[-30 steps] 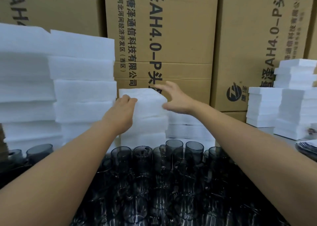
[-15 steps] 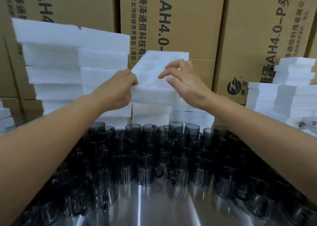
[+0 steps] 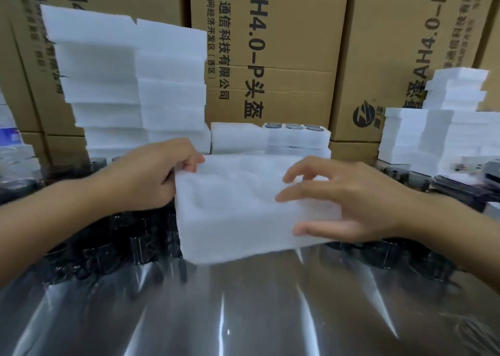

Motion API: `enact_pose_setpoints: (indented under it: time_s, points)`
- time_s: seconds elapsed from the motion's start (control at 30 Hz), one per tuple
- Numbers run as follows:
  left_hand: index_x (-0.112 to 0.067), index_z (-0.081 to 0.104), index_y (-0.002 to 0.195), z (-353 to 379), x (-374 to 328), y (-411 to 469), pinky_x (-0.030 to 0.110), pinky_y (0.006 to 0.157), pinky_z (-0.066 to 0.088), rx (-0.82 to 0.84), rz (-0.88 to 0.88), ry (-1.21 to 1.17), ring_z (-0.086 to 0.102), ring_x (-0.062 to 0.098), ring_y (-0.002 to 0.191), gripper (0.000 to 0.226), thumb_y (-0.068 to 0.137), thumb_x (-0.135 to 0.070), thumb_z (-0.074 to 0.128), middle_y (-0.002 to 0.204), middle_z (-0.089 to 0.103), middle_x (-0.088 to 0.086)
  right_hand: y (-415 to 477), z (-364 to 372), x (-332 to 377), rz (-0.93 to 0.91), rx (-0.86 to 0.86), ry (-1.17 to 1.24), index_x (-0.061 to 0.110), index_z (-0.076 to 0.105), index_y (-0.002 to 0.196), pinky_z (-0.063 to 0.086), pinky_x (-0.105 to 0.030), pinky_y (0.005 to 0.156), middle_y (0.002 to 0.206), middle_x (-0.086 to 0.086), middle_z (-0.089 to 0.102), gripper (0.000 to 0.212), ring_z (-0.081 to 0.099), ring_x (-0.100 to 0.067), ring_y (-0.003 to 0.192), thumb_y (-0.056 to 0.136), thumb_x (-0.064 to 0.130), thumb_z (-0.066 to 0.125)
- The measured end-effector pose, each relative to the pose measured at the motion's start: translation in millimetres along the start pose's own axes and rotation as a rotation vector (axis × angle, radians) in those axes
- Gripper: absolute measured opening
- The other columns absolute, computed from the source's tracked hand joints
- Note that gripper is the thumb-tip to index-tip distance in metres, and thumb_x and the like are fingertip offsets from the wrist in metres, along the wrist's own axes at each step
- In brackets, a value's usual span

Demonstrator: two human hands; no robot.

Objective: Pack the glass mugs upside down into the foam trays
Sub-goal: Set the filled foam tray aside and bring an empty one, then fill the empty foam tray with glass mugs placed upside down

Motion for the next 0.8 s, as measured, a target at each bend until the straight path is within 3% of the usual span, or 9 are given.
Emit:
enact_pose_setpoints:
  time_s: [0.1,0.2,0.27,0.33,0.37,0.47,0.53,0.6,0.8]
  points:
    - [-0.036,0.041,0.072,16,-15,-23,0.022,0.087,0.05,0.014,0.018,-0.076,0.053,-0.009,0.112,0.046,0.08,0.002,0.068,0.094,0.059,-0.019,-27,8,20,-0.048,-0.001,0.021,0.027,0.066,0.113,0.053,-0.028,0.058,0.122,-0.001,0.058,0.039,0.063,-0.012,0.084,0.088,0.054,0.054]
    - [-0.038,0.044,0.072,42,-8,-31,0.018,0.104,0.036,0.06,-0.075,-0.151,0.054,0.004,0.119,0.053,0.081,0.011,0.063,0.102,0.06,-0.015,-48,18,35,-0.066,0.058,0.056,0.027,0.066,0.112,0.049,-0.023,0.054,0.115,0.005,0.061,0.032,0.061,-0.01,0.068,0.091,0.049,0.056]
    - [-0.036,0.056,0.097,69,-8,-17,0.027,0.114,0.027,0.174,-0.121,-0.084,0.048,0.015,0.128,0.045,0.09,0.008,0.055,0.122,0.058,-0.004,-57,27,41,-0.062,0.126,0.102,0.027,0.065,0.112,0.046,-0.017,0.056,0.108,0.009,0.063,0.031,0.061,-0.008,0.072,0.092,0.049,0.056]
    - [-0.021,0.05,0.132,85,-3,-8,0.031,0.112,0.029,0.352,0.015,0.06,0.042,0.017,0.133,0.04,0.097,-0.001,0.049,0.142,0.046,0.001,-60,36,44,-0.046,0.212,0.112,0.028,0.064,0.111,0.044,-0.016,0.056,0.105,0.011,0.063,0.03,0.06,-0.007,0.075,0.093,0.05,0.055]
    - [-0.021,0.044,0.138,87,-9,1,0.03,0.108,0.035,0.378,0.058,0.097,0.044,0.016,0.131,0.043,0.098,-0.006,0.047,0.144,0.044,-0.004,-60,41,44,-0.031,0.24,0.118,0.029,0.064,0.111,0.044,-0.018,0.055,0.104,0.011,0.064,0.029,0.061,-0.008,0.075,0.093,0.05,0.055]
    - [-0.054,0.035,0.13,81,-42,19,0.01,0.083,0.042,0.487,0.001,-0.02,0.05,-0.015,0.103,0.052,0.097,-0.014,0.036,0.13,0.045,-0.033,-59,52,41,0.017,0.239,0.139,0.029,0.064,0.113,0.046,-0.024,0.055,0.102,0.011,0.063,0.029,0.06,-0.011,0.075,0.093,0.048,0.054]
    - [-0.056,0.035,0.13,87,-57,11,0.019,0.092,0.042,0.633,-0.024,-0.006,0.05,-0.007,0.109,0.046,0.099,-0.022,0.034,0.138,0.046,-0.025,-59,56,39,0.02,0.237,0.15,0.029,0.064,0.113,0.047,-0.027,0.056,0.101,0.011,0.063,0.03,0.06,-0.013,0.074,0.092,0.049,0.054]
    - [-0.047,0.037,0.138,106,-64,23,0.018,0.103,0.03,0.635,-0.013,-0.012,0.041,0.002,0.129,0.04,0.102,-0.03,0.035,0.15,0.034,-0.024,-58,58,37,0.032,0.243,0.163,0.031,0.064,0.113,0.047,-0.027,0.056,0.1,0.012,0.063,0.031,0.06,-0.013,0.073,0.092,0.051,0.053]
    - [-0.042,0.033,0.145,139,-60,45,0.015,0.111,0.015,0.617,-0.015,-0.208,0.02,-0.005,0.14,0.044,0.101,-0.04,0.038,0.153,0.025,-0.025,-52,58,32,0.128,0.308,0.31,0.039,0.062,0.114,0.049,-0.024,0.072,0.107,0.02,0.063,0.039,0.059,-0.002,0.087,0.088,0.064,0.048]
Point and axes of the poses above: each hand's wrist, its own y-axis towards the middle knuckle, its own z-axis out of the palm, x = y × z, the point moved 3 cm from there along y, towards the middle knuckle
